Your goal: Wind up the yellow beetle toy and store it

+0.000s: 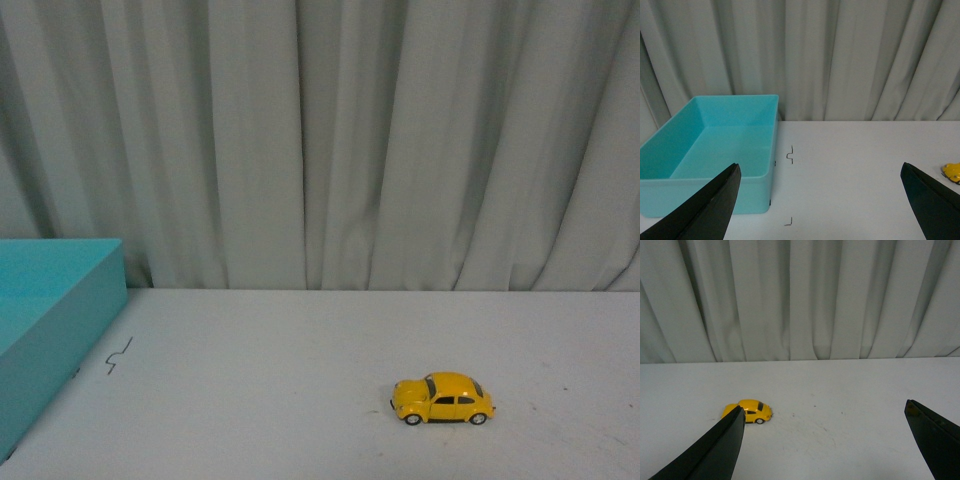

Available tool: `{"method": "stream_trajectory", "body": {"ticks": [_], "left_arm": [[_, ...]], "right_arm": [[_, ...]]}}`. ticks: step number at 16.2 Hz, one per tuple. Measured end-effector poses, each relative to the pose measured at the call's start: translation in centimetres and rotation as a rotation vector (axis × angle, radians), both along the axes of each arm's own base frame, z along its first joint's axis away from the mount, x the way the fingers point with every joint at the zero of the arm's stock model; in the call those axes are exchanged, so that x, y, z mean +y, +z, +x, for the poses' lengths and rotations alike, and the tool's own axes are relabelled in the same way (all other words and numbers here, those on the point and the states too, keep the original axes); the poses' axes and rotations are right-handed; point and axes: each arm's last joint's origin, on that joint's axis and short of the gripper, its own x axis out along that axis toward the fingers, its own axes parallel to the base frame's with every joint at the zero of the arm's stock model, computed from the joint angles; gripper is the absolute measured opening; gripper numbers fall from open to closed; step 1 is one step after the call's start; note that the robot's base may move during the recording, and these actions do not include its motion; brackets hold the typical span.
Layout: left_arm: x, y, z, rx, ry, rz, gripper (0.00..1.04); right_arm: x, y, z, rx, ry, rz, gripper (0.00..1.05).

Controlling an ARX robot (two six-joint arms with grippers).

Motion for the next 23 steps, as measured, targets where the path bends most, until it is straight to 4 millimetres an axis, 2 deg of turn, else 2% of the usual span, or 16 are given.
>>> {"method": "stream_trajectory", "body": {"ticks": [23], "left_arm": [[0.00, -0.01, 0.00, 0.001, 0.000, 0.000, 0.98]], "right_arm": [[0.00, 0.00, 0.00, 0.000, 0.000, 0.000, 0.98]]}}
